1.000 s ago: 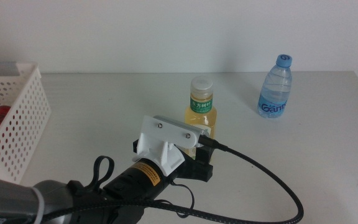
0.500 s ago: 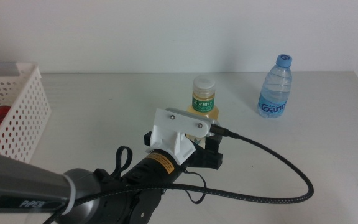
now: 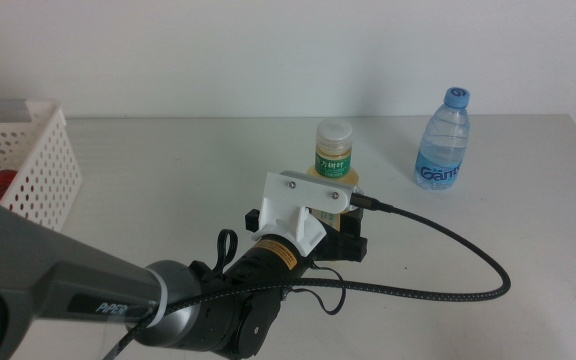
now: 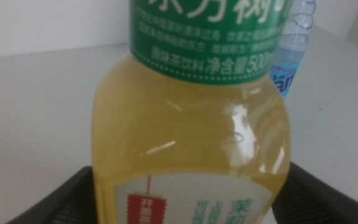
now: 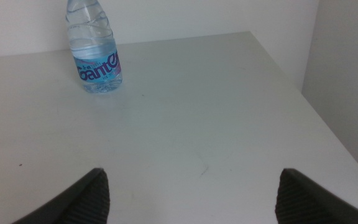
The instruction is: Use arms to grab the bottles and put them into the dustbin to the left of the table.
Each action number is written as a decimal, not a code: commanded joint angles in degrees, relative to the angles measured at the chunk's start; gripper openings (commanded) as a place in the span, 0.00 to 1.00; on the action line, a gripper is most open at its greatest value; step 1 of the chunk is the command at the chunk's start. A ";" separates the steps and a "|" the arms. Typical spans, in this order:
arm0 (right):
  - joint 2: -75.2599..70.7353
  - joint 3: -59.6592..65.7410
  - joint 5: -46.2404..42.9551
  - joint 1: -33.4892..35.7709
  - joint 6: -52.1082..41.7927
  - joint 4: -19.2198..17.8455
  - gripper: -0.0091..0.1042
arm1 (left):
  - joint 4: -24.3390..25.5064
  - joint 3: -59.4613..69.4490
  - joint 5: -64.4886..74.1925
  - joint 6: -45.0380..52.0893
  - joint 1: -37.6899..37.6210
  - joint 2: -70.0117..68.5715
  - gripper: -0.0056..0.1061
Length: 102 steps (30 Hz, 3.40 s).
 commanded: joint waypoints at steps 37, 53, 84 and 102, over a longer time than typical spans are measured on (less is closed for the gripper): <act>-1.23 -0.56 -4.41 -0.04 -0.28 -0.70 0.90 | 18.80 -7.46 -6.03 -11.31 7.50 2.93 0.56; -1.23 -0.56 -4.41 -0.04 -0.28 -0.70 0.90 | 23.88 -8.90 28.66 -12.16 9.02 -10.68 0.04; -1.23 -0.56 -4.41 -0.04 -0.28 -0.70 0.90 | 22.15 -55.73 120.34 0.85 41.37 -20.52 0.04; -1.23 -0.56 -4.41 -0.04 -0.28 -0.70 0.90 | 21.63 -59.27 123.35 8.58 65.89 -13.16 0.04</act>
